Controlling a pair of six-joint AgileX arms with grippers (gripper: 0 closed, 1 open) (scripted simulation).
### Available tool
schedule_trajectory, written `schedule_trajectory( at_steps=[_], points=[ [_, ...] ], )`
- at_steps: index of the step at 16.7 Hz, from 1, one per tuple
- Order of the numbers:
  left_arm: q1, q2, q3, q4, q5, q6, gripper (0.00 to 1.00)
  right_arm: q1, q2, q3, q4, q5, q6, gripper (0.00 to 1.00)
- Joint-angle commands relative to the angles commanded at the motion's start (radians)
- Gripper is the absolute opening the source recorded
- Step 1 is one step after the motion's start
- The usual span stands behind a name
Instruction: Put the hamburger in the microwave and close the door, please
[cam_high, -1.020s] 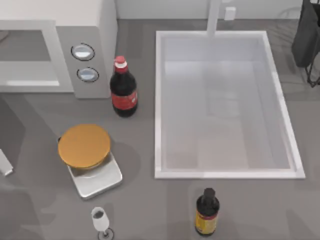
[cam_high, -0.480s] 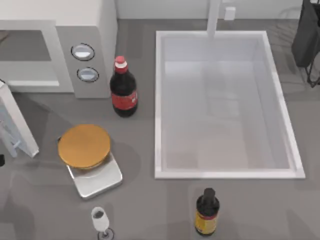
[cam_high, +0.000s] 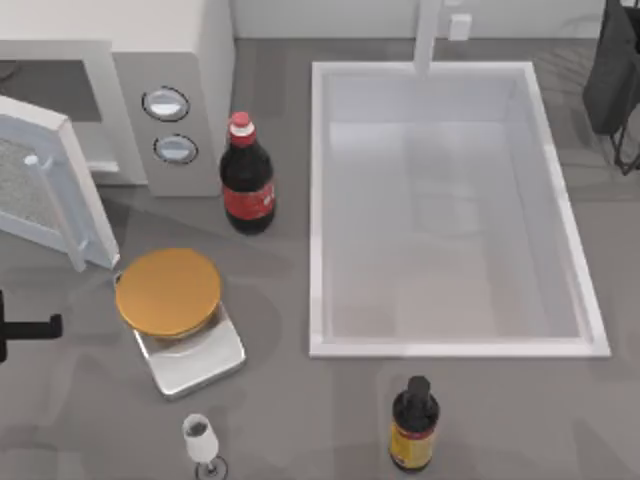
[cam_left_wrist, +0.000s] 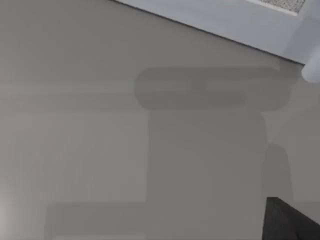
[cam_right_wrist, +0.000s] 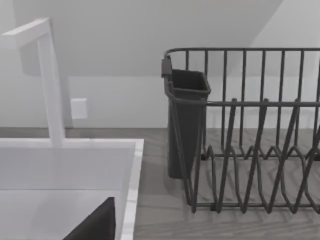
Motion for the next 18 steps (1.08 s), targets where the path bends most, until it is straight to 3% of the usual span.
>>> schedule_trajectory(
  at_steps=[6, 18],
  points=[
    [0.001, 0.042, 0.026, 0.015, 0.002, -0.001, 0.0, 0.0, 0.0, 0.0, 0.0, 0.0, 0.0, 1.0],
    [-0.036, 0.502, 0.298, 0.204, -0.021, -0.021, 0.0, 0.0, 0.0, 0.0, 0.0, 0.0, 0.0, 1.0]
  ],
)
